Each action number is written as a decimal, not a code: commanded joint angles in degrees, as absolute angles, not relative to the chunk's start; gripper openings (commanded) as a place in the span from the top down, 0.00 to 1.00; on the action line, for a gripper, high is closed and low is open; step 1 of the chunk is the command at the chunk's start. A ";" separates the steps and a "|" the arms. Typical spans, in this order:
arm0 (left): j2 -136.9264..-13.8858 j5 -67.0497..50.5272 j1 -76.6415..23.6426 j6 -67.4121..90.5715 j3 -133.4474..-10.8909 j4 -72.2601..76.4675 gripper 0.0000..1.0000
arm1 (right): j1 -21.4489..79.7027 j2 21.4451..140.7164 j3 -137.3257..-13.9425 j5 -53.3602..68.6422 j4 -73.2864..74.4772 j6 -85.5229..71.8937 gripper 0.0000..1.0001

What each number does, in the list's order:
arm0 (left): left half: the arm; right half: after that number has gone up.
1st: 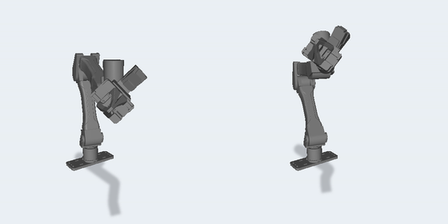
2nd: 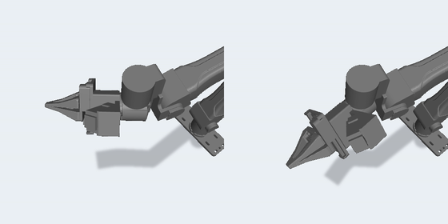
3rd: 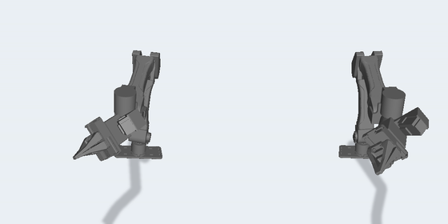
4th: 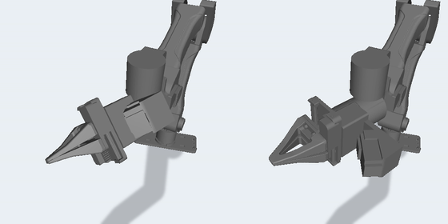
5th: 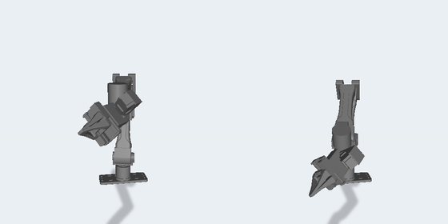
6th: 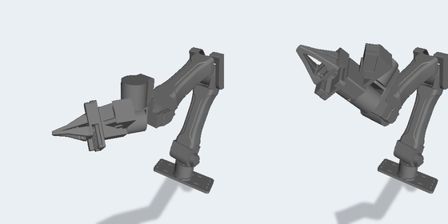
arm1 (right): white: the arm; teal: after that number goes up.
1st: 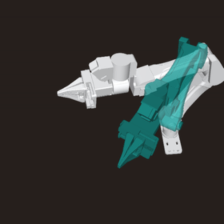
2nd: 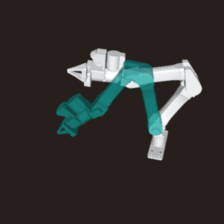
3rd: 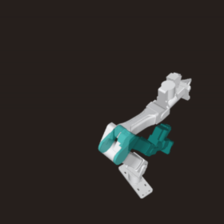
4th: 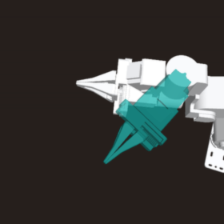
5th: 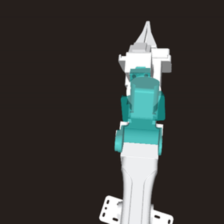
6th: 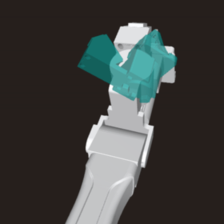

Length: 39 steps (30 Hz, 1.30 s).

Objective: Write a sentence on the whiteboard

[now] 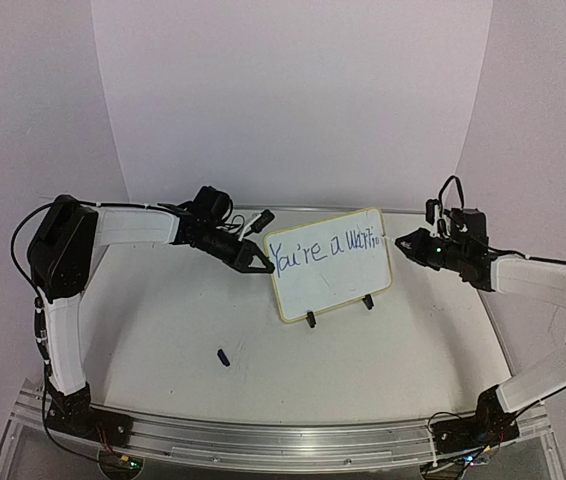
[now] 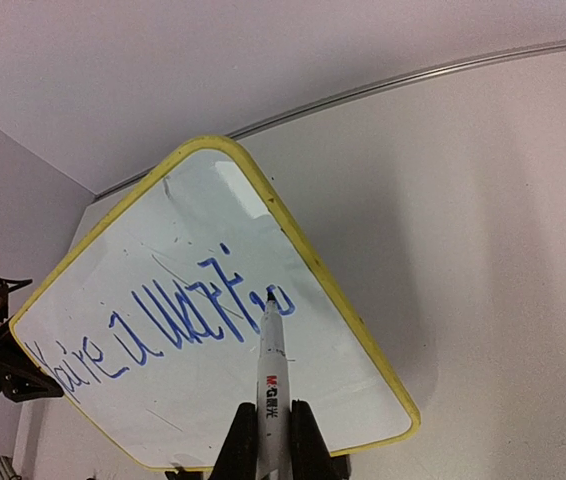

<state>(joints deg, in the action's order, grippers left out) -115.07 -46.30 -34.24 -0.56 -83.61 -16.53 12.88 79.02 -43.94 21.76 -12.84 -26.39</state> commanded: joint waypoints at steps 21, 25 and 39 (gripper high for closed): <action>-116.28 -44.56 -35.95 -2.11 -84.33 -20.30 1.00 | 12.74 84.46 -49.32 22.88 -17.40 -26.34 1.00; -116.28 -44.56 -35.90 -2.11 -84.24 -20.30 1.00 | 12.74 84.47 -48.60 21.18 -17.32 -27.08 1.00; -116.29 -44.65 -35.94 -2.03 -84.30 -20.21 1.00 | 12.76 82.88 -43.66 21.27 -16.96 -27.81 1.00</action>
